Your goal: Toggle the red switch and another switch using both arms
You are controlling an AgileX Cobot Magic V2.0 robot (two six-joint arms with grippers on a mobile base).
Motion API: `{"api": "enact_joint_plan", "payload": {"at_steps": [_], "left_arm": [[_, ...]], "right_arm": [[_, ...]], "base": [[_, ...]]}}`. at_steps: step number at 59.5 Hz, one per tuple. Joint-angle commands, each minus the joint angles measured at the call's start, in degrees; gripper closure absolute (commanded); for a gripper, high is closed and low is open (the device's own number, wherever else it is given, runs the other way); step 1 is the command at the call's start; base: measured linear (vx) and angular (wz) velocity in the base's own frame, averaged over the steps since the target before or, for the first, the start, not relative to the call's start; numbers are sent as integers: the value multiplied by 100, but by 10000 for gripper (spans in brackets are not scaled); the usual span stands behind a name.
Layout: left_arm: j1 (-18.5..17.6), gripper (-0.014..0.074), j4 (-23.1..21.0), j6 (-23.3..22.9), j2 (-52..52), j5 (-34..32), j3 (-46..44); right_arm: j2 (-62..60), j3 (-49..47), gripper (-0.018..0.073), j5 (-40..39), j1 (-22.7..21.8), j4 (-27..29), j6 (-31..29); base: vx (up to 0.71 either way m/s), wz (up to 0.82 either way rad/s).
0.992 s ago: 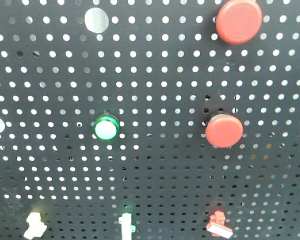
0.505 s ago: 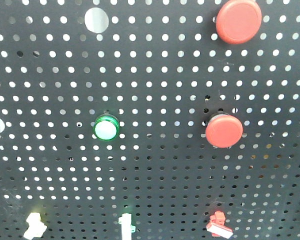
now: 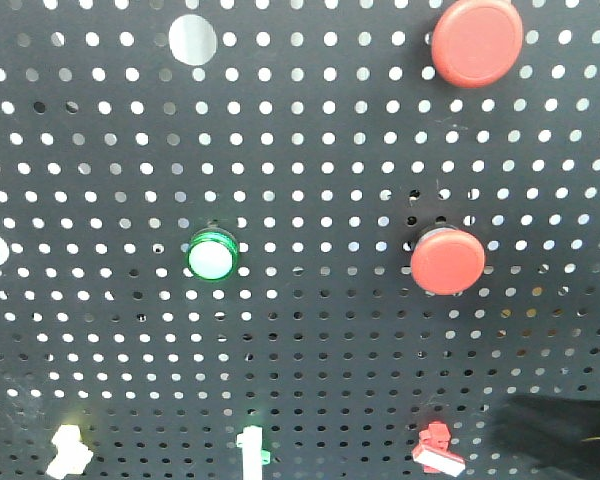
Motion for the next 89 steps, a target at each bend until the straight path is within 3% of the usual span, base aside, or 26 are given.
{"api": "enact_joint_plan", "payload": {"at_steps": [1, 14, 22, 46, 59, 89], "left_arm": [[-39, 594, -139, -61, 46, -233, -168], [-39, 594, -139, -61, 46, -207, -168], [-39, 594, -133, -61, 46, -238, -134], [-39, 594, -133, -61, 46, -245, -134], [-39, 594, -133, -61, 46, -250, -134], [-39, 594, -133, -61, 46, -272, -134]], "right_arm": [[117, -201, 566, -555, 519, 276, -88], [517, -201, 566, -1566, 1682, 239, -107], [704, -201, 566, -2094, 2025, 234, -156], [769, -189, 566, -2585, 2002, 234, -90], [1109, 97, 566, -2327, 2002, 207, 310], [840, 676, 566, -2300, 2002, 201, 309]], "base": [[0, 0], [0, 0], [0, 0], [0, 0], [0, 0], [0, 0]]}}
